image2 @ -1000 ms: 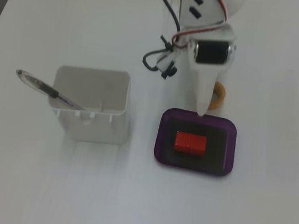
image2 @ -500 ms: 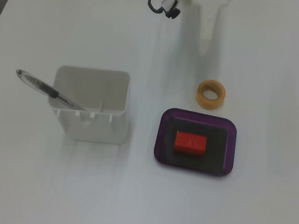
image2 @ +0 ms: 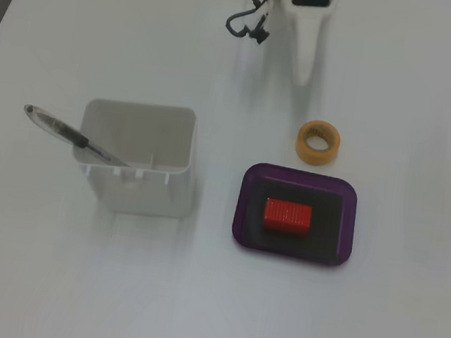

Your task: Pick up the red cube and place it in the box.

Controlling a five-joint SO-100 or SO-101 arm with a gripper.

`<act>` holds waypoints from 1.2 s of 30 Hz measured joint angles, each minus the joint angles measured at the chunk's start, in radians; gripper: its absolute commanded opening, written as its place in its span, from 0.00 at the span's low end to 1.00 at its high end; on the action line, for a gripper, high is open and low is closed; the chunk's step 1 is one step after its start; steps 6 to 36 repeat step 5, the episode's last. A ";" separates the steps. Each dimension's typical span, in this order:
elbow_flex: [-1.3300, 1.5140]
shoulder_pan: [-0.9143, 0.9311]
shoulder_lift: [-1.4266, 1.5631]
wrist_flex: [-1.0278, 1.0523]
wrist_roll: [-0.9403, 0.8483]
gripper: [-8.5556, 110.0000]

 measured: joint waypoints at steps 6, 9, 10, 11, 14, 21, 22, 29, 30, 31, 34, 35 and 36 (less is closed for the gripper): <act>0.061 0.002 0.143 0.077 0.000 0.19; 0.061 0.002 0.143 0.077 0.000 0.19; 0.061 0.002 0.143 0.077 0.000 0.19; 0.061 0.002 0.143 0.077 0.000 0.19; 0.061 0.002 0.143 0.077 0.000 0.19; 0.061 0.002 0.143 0.077 0.000 0.19; 0.061 0.002 0.143 0.077 0.000 0.19; 0.061 0.002 0.143 0.077 0.000 0.19; 0.061 0.002 0.143 0.077 0.000 0.19; 0.061 0.002 0.143 0.077 0.000 0.19; 0.061 0.002 0.143 0.077 0.000 0.19; 0.061 0.002 0.143 0.077 0.000 0.19; 0.061 0.002 0.143 0.077 0.000 0.19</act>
